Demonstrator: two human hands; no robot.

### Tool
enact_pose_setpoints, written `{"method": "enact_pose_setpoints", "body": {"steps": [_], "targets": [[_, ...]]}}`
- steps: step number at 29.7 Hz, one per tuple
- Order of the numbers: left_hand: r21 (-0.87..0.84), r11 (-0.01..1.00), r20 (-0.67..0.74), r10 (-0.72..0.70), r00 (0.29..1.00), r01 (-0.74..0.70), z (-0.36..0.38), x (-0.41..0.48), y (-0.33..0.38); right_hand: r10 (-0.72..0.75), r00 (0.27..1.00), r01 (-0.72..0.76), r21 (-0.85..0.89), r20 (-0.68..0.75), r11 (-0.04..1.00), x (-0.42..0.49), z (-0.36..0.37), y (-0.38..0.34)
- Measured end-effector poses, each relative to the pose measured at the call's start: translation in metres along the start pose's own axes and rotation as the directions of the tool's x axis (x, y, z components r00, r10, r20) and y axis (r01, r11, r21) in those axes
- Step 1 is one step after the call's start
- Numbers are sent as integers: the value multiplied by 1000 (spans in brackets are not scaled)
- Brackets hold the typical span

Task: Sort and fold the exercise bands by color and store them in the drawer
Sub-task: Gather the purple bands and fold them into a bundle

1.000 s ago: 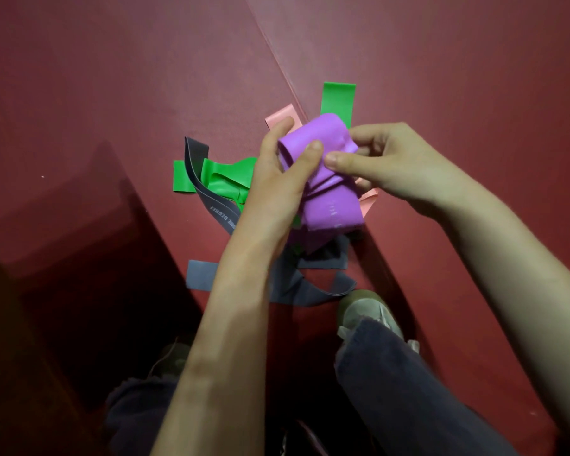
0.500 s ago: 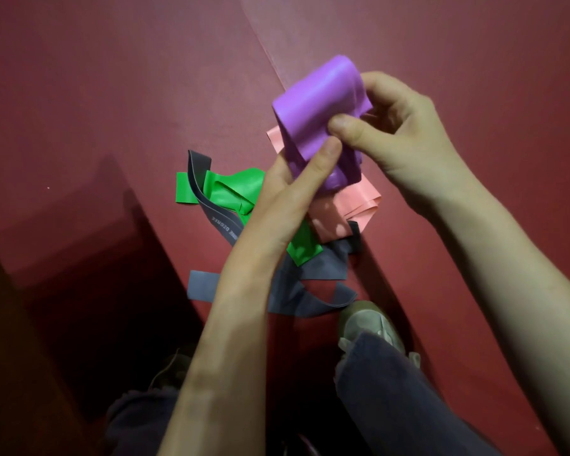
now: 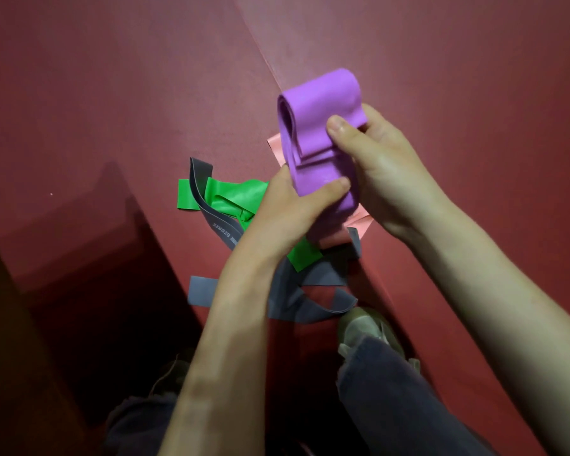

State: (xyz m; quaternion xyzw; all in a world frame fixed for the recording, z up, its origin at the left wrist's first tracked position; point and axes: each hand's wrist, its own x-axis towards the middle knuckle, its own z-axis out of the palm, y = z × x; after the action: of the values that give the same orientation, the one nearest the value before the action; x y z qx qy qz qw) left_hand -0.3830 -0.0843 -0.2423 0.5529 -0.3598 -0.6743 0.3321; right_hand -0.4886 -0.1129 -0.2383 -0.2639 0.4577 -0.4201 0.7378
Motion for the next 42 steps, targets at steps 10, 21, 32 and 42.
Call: {"method": "enact_pose_setpoints", "body": {"steps": [10, 21, 32, 42], "targets": [[45, 999, -65, 10, 998, -7, -1, 2, -6, -82, 996, 80, -88, -16, 993, -1, -12, -2], [-323, 912, -227, -335, 914, 254, 14, -1, -12, -205, 978, 197, -552, 47, 810, -6, -22, 9], [-492, 779, 103, -391, 915, 389, -1, -4, -8, -272, 958, 272, -571, 87, 774, -17, -36, 23], [-233, 948, -79, -240, 968, 216, 3, -2, -15, 84, 995, -86, -30, -49, 996, -29, -43, 27]]}}
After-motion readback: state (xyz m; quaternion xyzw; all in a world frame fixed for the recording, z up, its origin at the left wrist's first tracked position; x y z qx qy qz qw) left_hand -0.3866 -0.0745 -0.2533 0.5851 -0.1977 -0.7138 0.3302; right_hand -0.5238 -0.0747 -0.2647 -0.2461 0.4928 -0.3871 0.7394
